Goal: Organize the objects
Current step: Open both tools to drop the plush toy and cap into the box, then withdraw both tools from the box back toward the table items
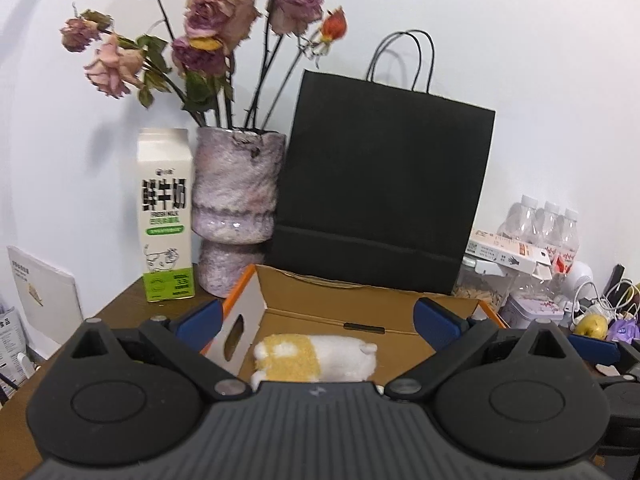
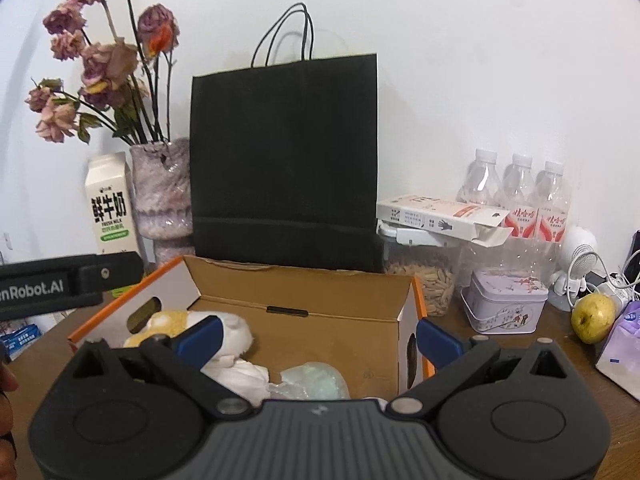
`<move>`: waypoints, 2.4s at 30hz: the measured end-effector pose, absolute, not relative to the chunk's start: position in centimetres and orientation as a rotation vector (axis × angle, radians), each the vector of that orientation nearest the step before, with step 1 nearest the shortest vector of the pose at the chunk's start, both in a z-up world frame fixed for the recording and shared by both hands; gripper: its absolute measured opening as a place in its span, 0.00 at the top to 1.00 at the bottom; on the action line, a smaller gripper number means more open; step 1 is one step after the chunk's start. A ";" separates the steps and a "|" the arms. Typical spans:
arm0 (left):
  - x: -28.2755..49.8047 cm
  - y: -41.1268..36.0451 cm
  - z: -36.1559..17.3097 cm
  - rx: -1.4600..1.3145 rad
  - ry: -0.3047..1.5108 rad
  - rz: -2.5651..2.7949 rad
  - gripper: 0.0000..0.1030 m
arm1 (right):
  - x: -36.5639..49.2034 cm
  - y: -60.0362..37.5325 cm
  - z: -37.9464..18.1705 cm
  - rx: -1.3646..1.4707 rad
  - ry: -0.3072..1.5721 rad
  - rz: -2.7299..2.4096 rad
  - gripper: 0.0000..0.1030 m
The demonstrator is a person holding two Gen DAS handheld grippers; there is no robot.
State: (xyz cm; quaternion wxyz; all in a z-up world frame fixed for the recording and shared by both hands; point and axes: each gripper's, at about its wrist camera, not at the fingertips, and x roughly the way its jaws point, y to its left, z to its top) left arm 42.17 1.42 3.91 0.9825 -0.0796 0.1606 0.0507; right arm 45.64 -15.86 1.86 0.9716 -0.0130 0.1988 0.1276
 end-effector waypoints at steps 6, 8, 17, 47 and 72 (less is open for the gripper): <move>40.3 1.7 4.5 -0.163 0.319 0.098 0.00 | 43.5 -16.0 2.7 -0.046 0.369 0.265 0.00; 39.7 1.7 4.6 -0.158 0.317 0.092 0.00 | 42.7 -16.1 3.0 -0.045 0.359 0.269 0.00; 36.6 2.0 4.9 -0.138 0.315 0.083 0.00 | 39.3 -16.8 3.7 -0.051 0.330 0.274 0.00; 27.7 2.5 3.7 -0.094 0.316 0.077 0.00 | 29.3 -18.5 2.4 -0.020 0.315 0.270 0.00; 20.8 2.8 0.3 -0.027 0.325 -0.022 0.00 | 21.7 -19.2 -0.3 -0.048 0.348 0.249 0.00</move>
